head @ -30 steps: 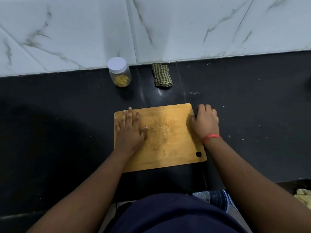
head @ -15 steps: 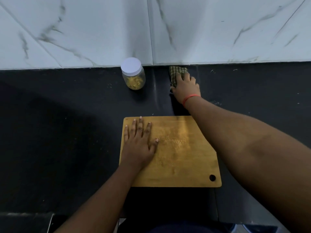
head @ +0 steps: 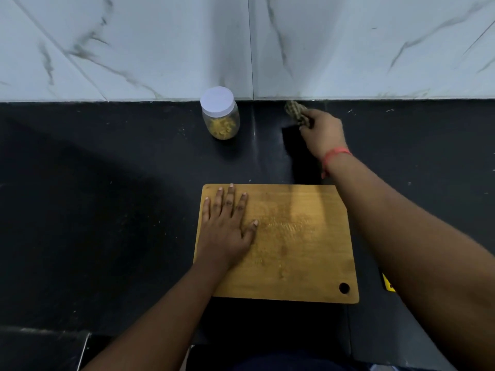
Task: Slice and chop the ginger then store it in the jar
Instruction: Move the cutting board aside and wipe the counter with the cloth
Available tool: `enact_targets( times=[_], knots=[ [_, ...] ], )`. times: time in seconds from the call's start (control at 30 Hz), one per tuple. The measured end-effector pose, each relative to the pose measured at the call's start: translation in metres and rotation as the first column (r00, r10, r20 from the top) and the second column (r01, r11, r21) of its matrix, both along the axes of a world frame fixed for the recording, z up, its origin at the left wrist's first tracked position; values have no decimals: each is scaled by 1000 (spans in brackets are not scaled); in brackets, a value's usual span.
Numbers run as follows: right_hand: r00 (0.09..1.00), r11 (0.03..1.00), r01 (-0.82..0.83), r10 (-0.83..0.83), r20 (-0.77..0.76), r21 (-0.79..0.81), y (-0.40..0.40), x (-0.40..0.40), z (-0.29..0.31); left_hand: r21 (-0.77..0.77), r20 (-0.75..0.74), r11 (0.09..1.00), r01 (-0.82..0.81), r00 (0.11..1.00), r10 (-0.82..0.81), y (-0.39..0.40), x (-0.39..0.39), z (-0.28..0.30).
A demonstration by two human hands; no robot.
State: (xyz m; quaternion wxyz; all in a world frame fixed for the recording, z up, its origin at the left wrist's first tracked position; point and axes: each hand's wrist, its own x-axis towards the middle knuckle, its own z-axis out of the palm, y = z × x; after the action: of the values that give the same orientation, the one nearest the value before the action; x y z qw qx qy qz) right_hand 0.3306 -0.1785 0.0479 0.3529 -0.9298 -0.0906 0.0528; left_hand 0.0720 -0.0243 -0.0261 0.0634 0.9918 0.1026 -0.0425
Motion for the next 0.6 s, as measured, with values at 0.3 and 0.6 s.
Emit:
enact_targets(
  times=[0.3, 0.6],
  knots=[
    [991, 971, -132, 123, -54, -197, -101, -204, -22, 23, 16, 1000, 16, 1000, -16, 0, -1, 1],
    [969, 885, -220, 245, 8, -410, -73, -179, -54, 28, 25, 1000, 10, 1000, -10, 0, -1, -1]
  ],
)
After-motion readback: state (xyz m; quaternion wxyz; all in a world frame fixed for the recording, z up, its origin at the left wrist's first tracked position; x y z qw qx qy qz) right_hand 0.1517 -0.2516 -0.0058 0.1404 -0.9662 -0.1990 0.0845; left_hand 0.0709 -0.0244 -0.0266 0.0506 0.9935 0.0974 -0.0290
